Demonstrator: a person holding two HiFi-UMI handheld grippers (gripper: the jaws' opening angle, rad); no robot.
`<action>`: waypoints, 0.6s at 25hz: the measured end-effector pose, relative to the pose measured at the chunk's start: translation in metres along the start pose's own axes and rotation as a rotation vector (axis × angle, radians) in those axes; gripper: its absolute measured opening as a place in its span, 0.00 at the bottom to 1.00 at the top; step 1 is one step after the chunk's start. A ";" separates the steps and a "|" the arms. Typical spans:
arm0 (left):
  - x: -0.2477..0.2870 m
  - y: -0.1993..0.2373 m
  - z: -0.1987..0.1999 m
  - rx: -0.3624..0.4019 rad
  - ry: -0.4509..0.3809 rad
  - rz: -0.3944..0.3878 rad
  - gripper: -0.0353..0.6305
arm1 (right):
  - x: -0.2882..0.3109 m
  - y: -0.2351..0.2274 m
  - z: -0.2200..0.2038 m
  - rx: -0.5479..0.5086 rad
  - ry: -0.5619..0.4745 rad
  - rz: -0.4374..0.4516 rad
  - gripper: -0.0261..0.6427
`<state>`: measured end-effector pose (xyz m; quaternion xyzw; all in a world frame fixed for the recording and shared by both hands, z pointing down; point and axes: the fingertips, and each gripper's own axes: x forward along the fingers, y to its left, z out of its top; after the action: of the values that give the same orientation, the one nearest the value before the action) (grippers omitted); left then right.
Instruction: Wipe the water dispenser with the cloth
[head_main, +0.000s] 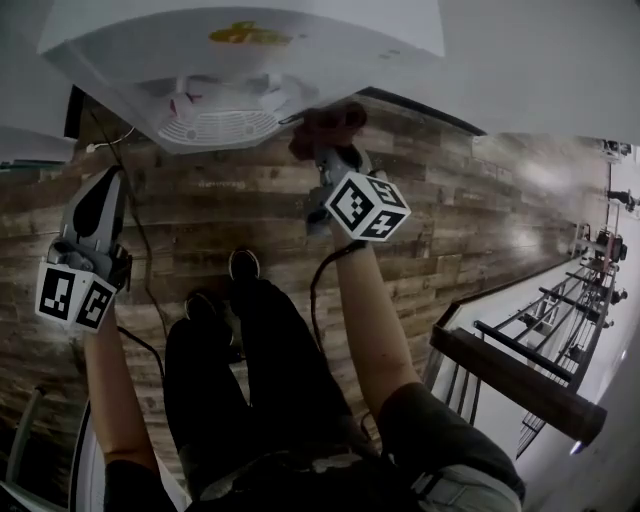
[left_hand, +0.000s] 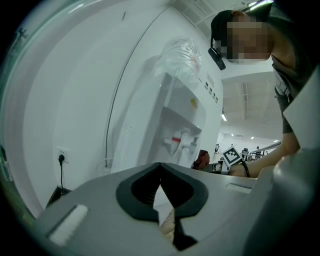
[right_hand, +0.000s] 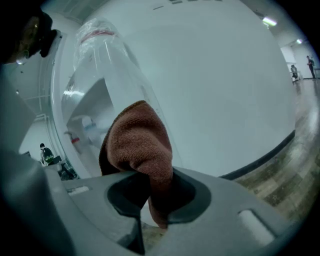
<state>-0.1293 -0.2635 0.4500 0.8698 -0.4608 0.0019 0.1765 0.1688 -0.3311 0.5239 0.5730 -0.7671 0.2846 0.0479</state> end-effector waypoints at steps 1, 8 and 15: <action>0.001 0.006 -0.014 0.005 -0.004 -0.001 0.08 | 0.005 -0.006 -0.019 -0.004 0.008 -0.001 0.13; 0.026 0.057 -0.127 0.028 -0.021 -0.016 0.08 | 0.059 -0.049 -0.135 -0.041 0.029 0.023 0.13; 0.071 0.091 -0.235 0.077 -0.013 -0.069 0.08 | 0.111 -0.091 -0.212 -0.047 -0.033 0.058 0.13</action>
<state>-0.1238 -0.2944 0.7101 0.8912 -0.4314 0.0078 0.1400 0.1599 -0.3381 0.7792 0.5538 -0.7905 0.2585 0.0405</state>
